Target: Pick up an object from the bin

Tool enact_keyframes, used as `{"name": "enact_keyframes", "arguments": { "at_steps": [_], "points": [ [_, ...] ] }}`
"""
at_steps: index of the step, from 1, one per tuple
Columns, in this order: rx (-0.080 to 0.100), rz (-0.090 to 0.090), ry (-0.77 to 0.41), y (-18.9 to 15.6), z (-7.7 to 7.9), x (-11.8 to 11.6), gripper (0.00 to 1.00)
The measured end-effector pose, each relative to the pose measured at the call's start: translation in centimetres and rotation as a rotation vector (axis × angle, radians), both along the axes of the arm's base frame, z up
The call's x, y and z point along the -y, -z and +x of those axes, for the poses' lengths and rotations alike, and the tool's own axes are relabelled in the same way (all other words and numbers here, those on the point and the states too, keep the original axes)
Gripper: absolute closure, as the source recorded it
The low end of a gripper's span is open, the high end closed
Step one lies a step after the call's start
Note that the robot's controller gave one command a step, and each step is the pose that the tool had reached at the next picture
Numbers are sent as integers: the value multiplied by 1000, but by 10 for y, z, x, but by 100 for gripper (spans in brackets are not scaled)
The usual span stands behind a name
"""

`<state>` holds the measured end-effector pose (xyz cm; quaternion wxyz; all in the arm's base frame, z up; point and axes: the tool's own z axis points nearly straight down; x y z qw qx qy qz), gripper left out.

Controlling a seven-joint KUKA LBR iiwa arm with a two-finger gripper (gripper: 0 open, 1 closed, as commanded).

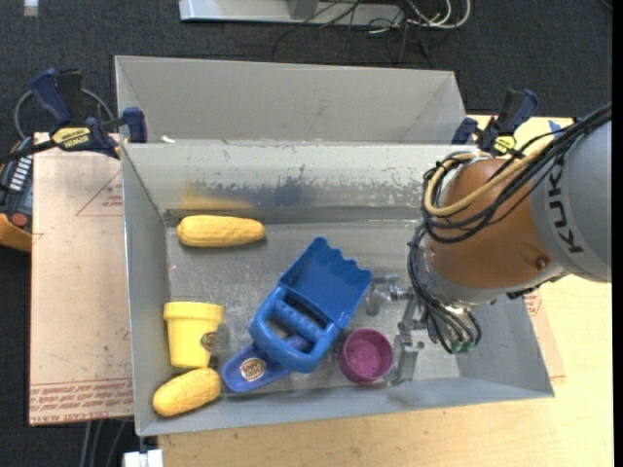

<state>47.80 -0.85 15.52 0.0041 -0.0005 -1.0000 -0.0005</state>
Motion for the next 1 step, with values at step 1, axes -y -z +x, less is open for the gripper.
{"name": "enact_keyframes", "arguments": {
  "at_steps": [1],
  "points": [
    [8,0,-1,-4,2,0,0]
  ]
}}
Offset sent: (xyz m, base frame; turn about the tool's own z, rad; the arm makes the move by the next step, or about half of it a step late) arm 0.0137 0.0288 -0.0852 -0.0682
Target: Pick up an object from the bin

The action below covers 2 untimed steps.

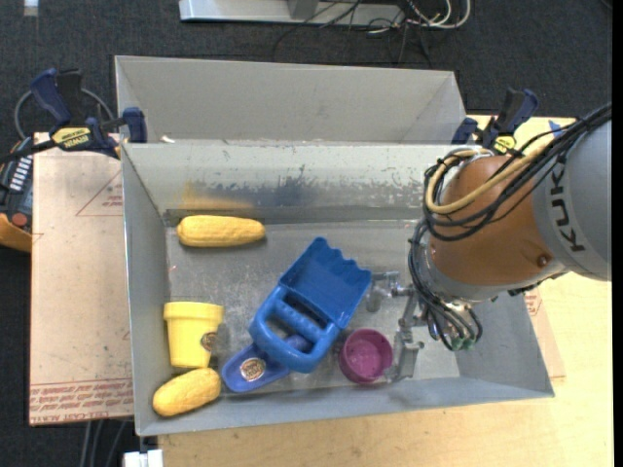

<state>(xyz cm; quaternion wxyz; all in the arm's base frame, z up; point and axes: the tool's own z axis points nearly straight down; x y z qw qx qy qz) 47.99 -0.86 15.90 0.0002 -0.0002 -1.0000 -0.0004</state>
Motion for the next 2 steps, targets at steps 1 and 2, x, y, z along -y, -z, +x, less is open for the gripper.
{"name": "enact_keyframes", "arguments": {
  "at_steps": [1,2],
  "points": [
    [-8,0,-66,85,13,-28,0],
    [1,1,192,57,29,-60,100]
  ]
}}
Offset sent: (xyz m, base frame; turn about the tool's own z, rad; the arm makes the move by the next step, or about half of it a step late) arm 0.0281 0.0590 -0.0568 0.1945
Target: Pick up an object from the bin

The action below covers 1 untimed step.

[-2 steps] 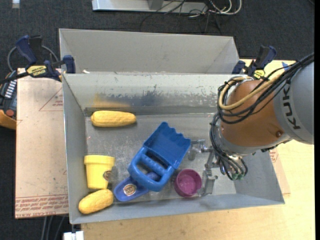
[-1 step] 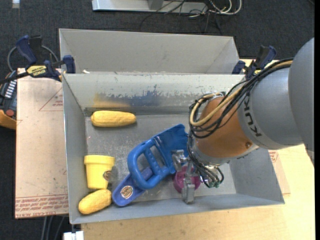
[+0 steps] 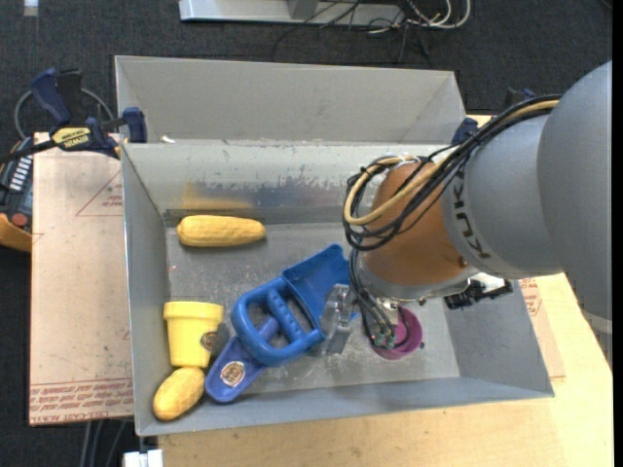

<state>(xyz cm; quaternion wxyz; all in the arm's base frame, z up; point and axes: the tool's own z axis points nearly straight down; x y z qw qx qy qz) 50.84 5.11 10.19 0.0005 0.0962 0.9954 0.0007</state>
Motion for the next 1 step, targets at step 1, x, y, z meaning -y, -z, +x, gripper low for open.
{"name": "enact_keyframes", "arguments": {
  "at_steps": [1],
  "points": [
    [0,0,0,0,0,0,100]
  ]
}}
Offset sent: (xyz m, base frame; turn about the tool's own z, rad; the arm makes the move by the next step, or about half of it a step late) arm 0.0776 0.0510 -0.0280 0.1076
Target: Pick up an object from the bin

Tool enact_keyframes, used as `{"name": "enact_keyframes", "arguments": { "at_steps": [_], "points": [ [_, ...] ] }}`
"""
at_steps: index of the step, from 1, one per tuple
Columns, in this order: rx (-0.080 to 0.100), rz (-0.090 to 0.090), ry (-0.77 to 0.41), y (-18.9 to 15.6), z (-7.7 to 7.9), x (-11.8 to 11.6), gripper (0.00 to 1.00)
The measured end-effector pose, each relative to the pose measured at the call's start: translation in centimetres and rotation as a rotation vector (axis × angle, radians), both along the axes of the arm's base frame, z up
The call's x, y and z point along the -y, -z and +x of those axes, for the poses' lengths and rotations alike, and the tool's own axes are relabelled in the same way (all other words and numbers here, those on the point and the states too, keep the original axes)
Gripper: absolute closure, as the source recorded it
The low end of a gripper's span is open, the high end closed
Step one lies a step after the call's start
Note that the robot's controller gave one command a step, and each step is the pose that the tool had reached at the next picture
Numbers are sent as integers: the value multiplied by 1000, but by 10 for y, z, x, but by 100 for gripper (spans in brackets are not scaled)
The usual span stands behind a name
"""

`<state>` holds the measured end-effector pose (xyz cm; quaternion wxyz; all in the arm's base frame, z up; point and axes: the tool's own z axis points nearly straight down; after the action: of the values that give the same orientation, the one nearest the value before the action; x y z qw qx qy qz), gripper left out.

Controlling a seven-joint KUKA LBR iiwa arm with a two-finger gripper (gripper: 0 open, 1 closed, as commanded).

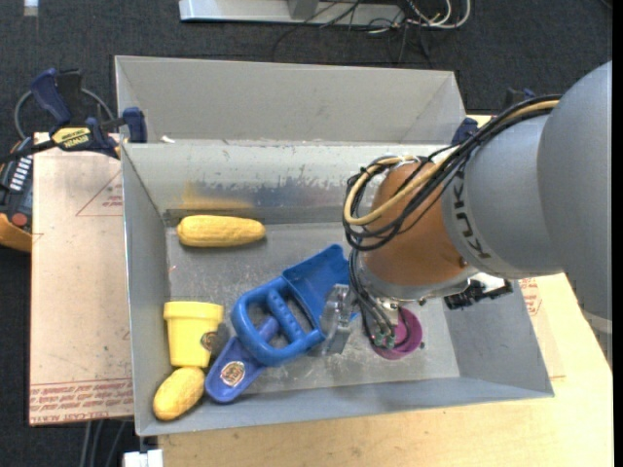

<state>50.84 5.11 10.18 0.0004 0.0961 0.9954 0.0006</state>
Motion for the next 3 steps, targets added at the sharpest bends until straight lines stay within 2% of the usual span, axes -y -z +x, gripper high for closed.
{"name": "enact_keyframes", "arguments": {
  "at_steps": [1,2,3],
  "points": [
    [1,0,94,23,69,-44,100],
    [14,2,36,28,43,-46,100],
    [14,2,34,28,43,-46,100]
  ]
}}
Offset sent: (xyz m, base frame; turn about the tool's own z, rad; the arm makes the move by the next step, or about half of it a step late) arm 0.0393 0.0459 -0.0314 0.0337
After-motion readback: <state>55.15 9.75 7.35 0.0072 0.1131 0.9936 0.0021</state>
